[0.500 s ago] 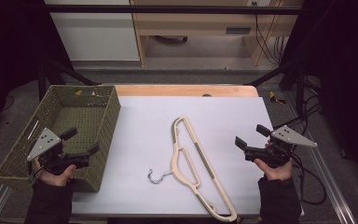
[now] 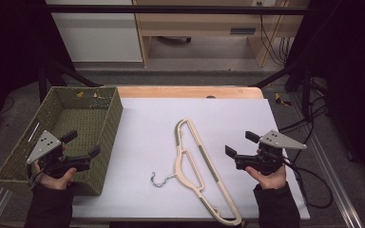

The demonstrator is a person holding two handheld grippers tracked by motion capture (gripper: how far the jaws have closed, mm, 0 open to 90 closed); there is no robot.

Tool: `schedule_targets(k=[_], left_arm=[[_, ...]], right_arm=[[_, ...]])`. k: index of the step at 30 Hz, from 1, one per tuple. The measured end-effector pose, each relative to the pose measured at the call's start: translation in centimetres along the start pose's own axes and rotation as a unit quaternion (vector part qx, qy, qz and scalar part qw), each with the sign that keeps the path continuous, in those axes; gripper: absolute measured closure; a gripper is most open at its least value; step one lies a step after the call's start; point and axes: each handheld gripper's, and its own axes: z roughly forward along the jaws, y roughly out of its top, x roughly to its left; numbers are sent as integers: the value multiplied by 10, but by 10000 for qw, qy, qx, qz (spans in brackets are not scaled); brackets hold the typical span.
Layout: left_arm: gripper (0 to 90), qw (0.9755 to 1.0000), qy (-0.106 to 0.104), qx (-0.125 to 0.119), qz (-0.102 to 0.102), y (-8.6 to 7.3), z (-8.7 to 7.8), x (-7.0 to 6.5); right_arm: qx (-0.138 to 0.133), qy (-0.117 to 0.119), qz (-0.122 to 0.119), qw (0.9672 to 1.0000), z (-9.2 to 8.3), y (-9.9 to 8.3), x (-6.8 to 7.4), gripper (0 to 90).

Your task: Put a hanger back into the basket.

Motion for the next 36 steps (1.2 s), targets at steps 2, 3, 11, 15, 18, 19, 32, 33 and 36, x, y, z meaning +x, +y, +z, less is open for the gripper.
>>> schedule_targets(k=[2, 3, 11, 15, 18, 19, 32, 33, 36], left_arm=[[21, 10000, 5, -4, 9, 0, 0, 0], [21, 10000, 6, -11, 3, 1, -1, 0], [21, 10000, 6, -12, 17, 1, -1, -1], [21, 10000, -2, -10, 36, 1, 0, -3], [21, 10000, -9, 3, 59, 1, 1, -4], [21, 10000, -14, 10, 58, 1, 1, -5], [21, 9999, -42, 27, 112, 1, 4, -9], [21, 9999, -61, 29, 104, 1, 5, -10], [21, 9998, -102, 74, 155, 1, 8, -15]], right_arm=[[147, 58, -82, 9998, 4, -1, 6, 118], [202, 98, -94, 9997, 6, -2, 9, 123], [888, 332, -206, 9953, 20, -15, 39, 212], [1369, 422, -280, 9893, 25, -32, 55, 251], [1727, 580, -350, 9826, 32, -47, 65, 290], [1833, 642, -368, 9803, 35, -51, 68, 295], [2787, 679, -140, 9579, 53, -91, 79, 506], [2848, 666, -6, 9563, 52, -92, 80, 524], [2972, 642, 89, 9526, 52, -97, 79, 584]])
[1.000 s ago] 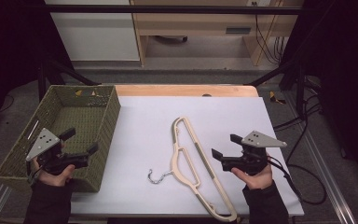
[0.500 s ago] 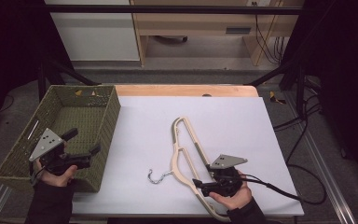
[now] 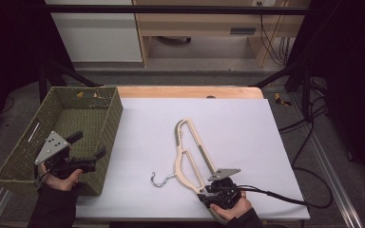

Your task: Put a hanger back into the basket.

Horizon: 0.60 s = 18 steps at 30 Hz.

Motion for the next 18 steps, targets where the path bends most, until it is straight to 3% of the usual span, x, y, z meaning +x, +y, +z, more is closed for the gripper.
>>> schedule_targets(k=[2, 6, 7, 9, 11, 13, 18], left_arm=[[22, 10000, -34, 25, 10, 0, 3, -3], [30, 9998, -148, 91, 124, 1, 8, -12], [33, 9996, -198, 115, 144, 1, 10, -16], [39, 9991, -308, 199, 201, 1, 16, -25], [45, 9985, -419, 275, 235, 1, 22, -35], [58, 9974, -556, 369, 267, 0, 30, -44], [93, 9944, -779, 608, 361, -4, 45, -62]], right_arm=[[77, 13, 69, 9999, 1, -2, 0, 599], [49, 71, -48, 10000, 3, -3, -1, 605], [79, 61, 70, 9999, 3, -3, 0, 606], [73, 61, 87, 9999, 3, -3, 0, 607], [60, 79, -43, 9999, 4, -4, -1, 604], [57, 110, 65, 9999, 3, -4, 0, 587], [-356, 123, -60, 9993, 0, -4, -5, 477]])
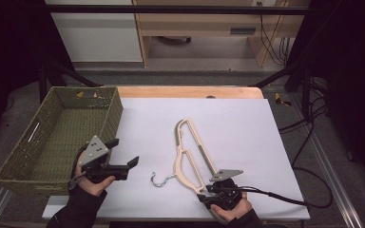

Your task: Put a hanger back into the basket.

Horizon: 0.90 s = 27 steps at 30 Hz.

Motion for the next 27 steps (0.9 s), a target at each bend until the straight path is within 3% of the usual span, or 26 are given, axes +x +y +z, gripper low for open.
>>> schedule_targets(k=[1, 5, 12, 13, 14, 15, 22, 27], left_arm=[[105, 9998, -135, 135, 25, -2, 10, -8], [157, 9979, -393, 500, 138, -9, 32, -22], [268, 9899, -823, 1101, 344, -17, 65, -41], [284, 9887, -871, 1163, 364, -18, 69, -43], [305, 9887, -871, 1163, 364, -18, 69, -43], [323, 9863, -979, 1274, 376, -19, 76, -45], [453, 9784, -1203, 1639, 387, -26, 97, -51], [560, 9703, -1348, 1944, 506, -32, 109, -55]], right_arm=[[-32, -38, 85, 10000, -2, 0, 0, 466], [-255, -52, 7, 9997, -7, 1, -1, 430], [-375, -114, -20, 9992, -7, 2, 0, 368], [-449, -94, -118, 9989, -7, 2, -1, 354], [-475, -98, -96, 9988, -8, 2, -1, 340], [-488, -117, -146, 9986, -9, 2, -2, 326], [-869, -103, -214, 9959, -13, 4, -1, 268], [-855, -99, -270, 9959, -13, 4, -3, 262]])
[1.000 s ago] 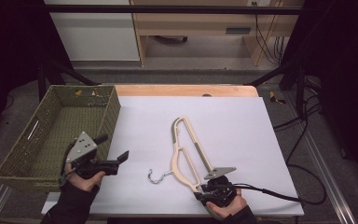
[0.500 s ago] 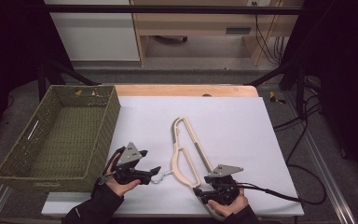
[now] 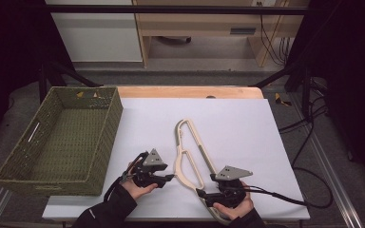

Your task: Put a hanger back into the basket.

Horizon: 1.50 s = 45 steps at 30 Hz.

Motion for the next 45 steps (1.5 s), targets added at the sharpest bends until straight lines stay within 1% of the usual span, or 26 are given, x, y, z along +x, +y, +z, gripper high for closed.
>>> schedule_targets(k=[2, 4, 5, 7, 10, 12, 16, 24, 25, 30, 34, 35, 36, 38, 40, 43, 45], left_arm=[[610, 10000, -56, 81, 4, 0, 5, 0], [650, 9998, -34, 204, 52, -1, 9, 1], [668, 9997, -36, 233, 49, -1, 11, 1], [702, 9997, -55, 243, 33, -1, 13, 1], [749, 9995, -51, 306, 89, -1, 17, 2], [772, 9994, -90, 329, 63, -2, 19, 3], [828, 9993, -93, 361, 62, -2, 22, 4], [853, 9991, -166, 378, 85, -2, 21, 5], [855, 9991, -181, 379, 80, -2, 21, 6], [866, 9990, -209, 371, 101, -1, 19, 5], [876, 9989, -273, 347, 129, 0, 16, 4], [880, 9988, -327, 354, 114, 1, 16, 4], [882, 9989, -334, 324, 103, 1, 16, 3], [883, 9988, -281, 366, 177, 3, 15, 2], [884, 9988, -298, 340, 180, 3, 14, 2], [884, 9989, -302, 319, 166, 4, 12, 2], [884, 9988, -315, 311, 206, 6, 9, 0]], right_arm=[[10, -16, 13, 10000, 1, 0, 0, 262], [51, -27, 48, 10000, 2, -1, 0, 262], [77, 0, 0, 10000, 2, -1, 0, 262], [78, 4, 10, 10000, 2, -1, 0, 262], [45, -5, -5, 10000, 2, -1, -1, 263], [25, -9, 20, 10000, 3, -1, -1, 263], [33, -2, -23, 10000, 2, -1, -1, 262], [24, 39, -51, 10000, 4, -1, -2, 261], [10, 37, -9, 10000, 5, 0, -1, 261], [-10, 113, -46, 9999, 5, 0, -2, 262], [-59, 180, -38, 9998, 7, 2, -3, 267], [-61, 172, -13, 9998, 7, 2, -3, 268], [-87, 186, -46, 9998, 8, 3, -4, 270], [-105, 195, -23, 9998, 9, 4, -5, 277], [-130, 237, -50, 9996, 10, 5, -6, 283], [-175, 216, -96, 9996, 12, 7, -7, 292], [-208, 208, -148, 9995, 12, 10, -6, 297]])
